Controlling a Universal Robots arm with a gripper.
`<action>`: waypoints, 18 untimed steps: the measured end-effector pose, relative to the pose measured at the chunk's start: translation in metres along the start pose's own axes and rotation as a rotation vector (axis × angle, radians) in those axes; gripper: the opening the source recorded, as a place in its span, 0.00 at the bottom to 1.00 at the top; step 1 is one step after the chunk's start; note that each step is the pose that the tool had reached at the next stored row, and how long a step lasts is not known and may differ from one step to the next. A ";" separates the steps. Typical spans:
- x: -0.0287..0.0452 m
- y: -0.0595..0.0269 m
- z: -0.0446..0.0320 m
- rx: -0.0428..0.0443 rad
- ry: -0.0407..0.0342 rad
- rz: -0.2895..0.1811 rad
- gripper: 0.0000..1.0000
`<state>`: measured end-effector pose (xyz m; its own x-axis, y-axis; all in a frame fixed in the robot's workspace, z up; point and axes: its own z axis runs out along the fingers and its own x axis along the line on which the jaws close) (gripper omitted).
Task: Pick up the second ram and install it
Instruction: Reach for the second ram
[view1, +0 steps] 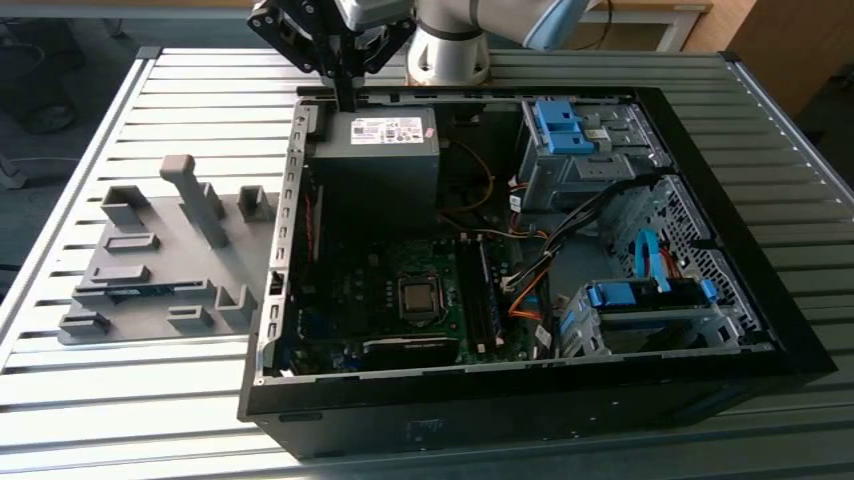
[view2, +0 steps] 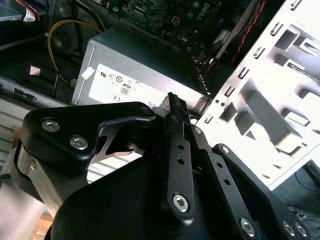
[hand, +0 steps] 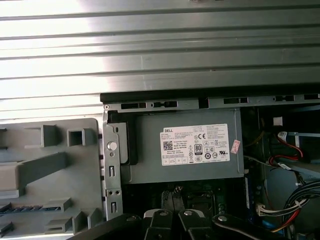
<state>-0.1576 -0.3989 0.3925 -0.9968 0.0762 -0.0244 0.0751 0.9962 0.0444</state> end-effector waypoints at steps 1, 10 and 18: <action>0.0005 0.0000 0.0000 0.0000 -0.0001 0.000 0.11; 0.0047 -0.0004 0.0000 0.0000 0.0000 0.000 0.11; 0.0078 -0.0006 0.0000 0.0001 0.0000 0.000 0.11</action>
<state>-0.1654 -0.3989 0.3922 -0.9968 0.0762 -0.0244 0.0750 0.9962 0.0443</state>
